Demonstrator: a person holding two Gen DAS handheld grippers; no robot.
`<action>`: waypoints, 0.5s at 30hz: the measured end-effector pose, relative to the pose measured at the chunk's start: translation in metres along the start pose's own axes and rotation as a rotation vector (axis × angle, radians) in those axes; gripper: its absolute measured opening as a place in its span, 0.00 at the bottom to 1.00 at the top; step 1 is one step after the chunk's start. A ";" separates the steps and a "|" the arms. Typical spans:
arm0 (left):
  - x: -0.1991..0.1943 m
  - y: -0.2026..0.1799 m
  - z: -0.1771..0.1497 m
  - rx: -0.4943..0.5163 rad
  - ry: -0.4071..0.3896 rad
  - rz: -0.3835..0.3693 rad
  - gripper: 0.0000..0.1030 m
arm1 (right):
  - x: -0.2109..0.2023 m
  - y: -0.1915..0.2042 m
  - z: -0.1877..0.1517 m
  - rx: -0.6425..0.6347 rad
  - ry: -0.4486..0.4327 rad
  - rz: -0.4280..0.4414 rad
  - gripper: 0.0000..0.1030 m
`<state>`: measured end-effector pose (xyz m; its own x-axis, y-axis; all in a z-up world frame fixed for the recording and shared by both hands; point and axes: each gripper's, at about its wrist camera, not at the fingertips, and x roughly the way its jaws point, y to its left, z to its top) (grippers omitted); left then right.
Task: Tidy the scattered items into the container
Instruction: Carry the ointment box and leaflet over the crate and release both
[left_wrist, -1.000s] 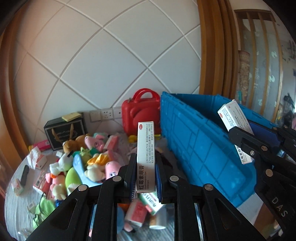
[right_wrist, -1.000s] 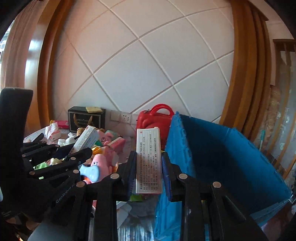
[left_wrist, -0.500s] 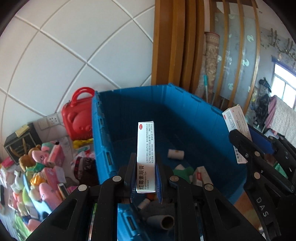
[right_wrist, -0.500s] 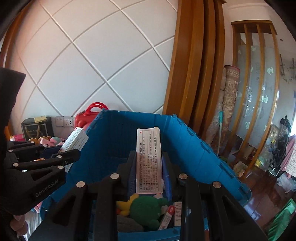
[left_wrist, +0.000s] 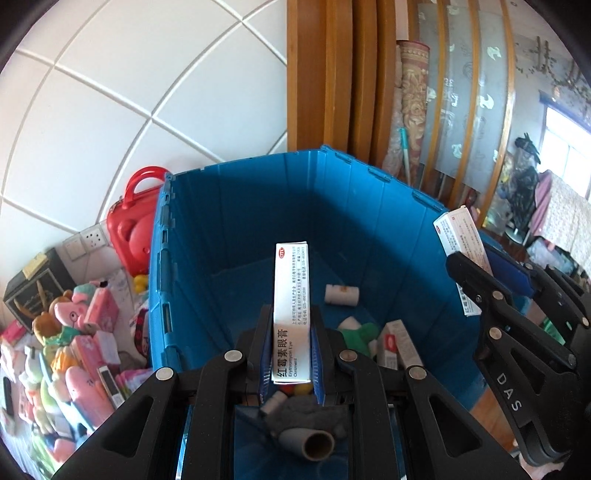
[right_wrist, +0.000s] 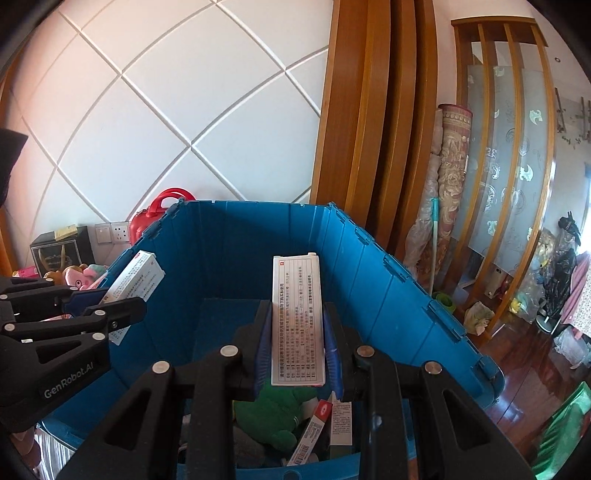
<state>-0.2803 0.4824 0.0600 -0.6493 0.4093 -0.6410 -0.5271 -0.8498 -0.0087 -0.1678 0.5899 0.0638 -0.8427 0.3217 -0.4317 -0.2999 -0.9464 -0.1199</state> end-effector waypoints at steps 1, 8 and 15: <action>0.000 0.000 0.000 0.000 0.002 0.004 0.17 | 0.000 0.000 0.000 0.001 0.001 0.000 0.26; -0.003 -0.003 -0.005 0.013 0.003 0.014 0.32 | -0.001 -0.003 -0.004 0.013 0.007 -0.009 0.25; -0.014 -0.004 -0.007 0.008 -0.032 0.038 0.78 | 0.003 -0.012 -0.005 0.053 0.033 -0.026 0.62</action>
<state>-0.2652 0.4779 0.0633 -0.6861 0.3876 -0.6157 -0.5061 -0.8622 0.0212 -0.1640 0.6022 0.0594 -0.8195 0.3446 -0.4580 -0.3458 -0.9345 -0.0844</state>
